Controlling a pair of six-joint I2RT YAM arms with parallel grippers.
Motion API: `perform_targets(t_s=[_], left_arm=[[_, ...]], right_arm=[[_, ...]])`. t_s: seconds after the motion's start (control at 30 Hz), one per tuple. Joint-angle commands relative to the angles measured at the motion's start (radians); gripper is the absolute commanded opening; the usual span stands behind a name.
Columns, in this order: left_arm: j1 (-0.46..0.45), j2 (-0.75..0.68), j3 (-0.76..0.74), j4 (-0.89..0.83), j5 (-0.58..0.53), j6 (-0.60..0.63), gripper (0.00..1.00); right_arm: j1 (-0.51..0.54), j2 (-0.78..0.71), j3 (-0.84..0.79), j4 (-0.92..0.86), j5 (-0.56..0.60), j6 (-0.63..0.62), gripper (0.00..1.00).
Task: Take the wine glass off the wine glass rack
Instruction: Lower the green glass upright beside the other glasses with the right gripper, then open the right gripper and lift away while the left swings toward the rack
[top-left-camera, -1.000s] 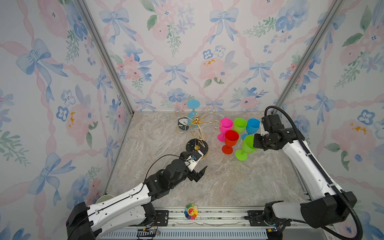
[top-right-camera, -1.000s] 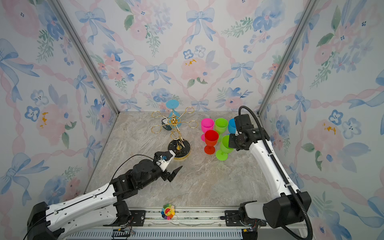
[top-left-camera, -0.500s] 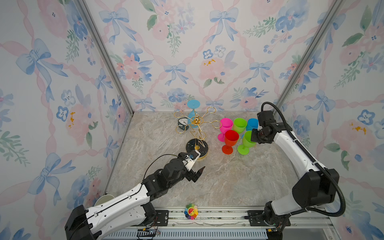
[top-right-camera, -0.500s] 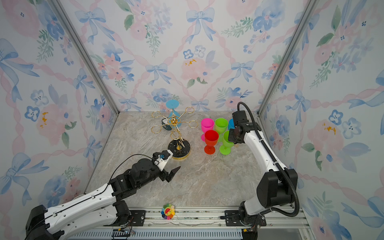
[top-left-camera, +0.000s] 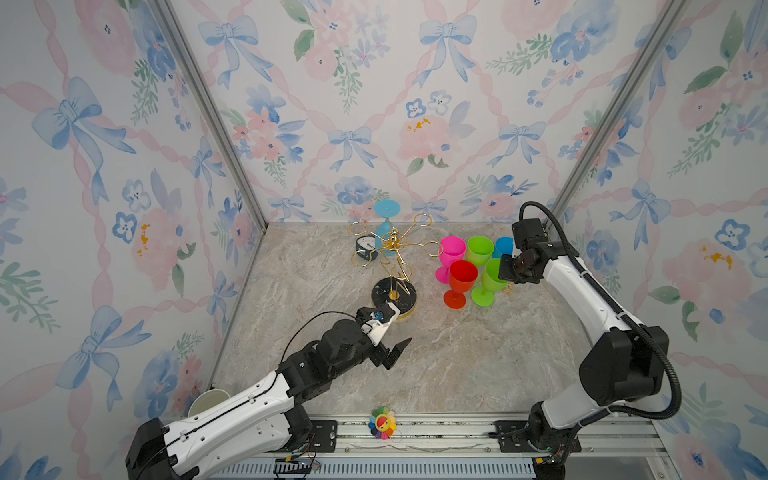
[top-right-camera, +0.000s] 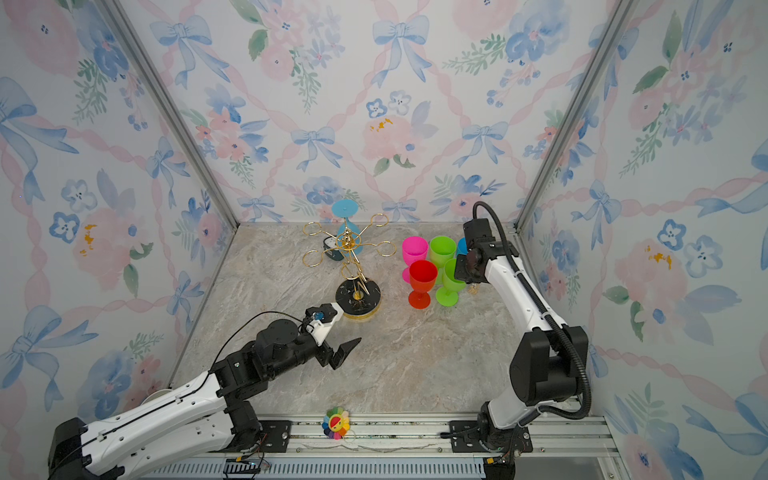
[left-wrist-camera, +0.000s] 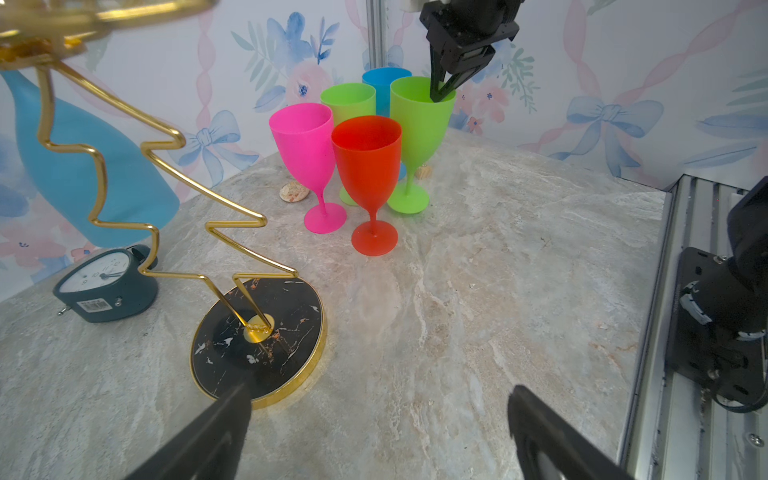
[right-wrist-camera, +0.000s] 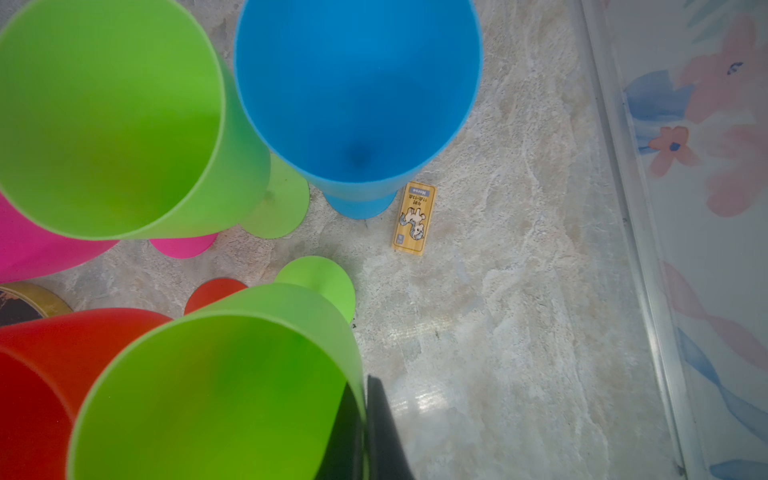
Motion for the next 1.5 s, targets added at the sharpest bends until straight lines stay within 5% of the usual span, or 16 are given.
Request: perform_targets(t_s=[0.0, 0.87, 1.3, 1.47], left_arm=[[0.007, -0.006, -0.011, -0.011, 0.008, -0.009, 0.98], [0.007, 0.001, -0.009, -0.017, 0.010, -0.006, 0.98], [0.008, 0.004, -0.004, -0.018, 0.024, -0.009, 0.98], [0.014, -0.001, 0.011, -0.024, 0.029, -0.026, 0.98]], right_arm=[[-0.003, 0.022, 0.035, 0.008, -0.013, -0.014, 0.00], [0.032, 0.096, 0.091, -0.004, -0.019, -0.010, 0.05], [0.042, 0.069, 0.129, -0.034, -0.020, -0.010, 0.29], [0.050, 0.022, 0.147, -0.057, -0.003, -0.019, 0.46]])
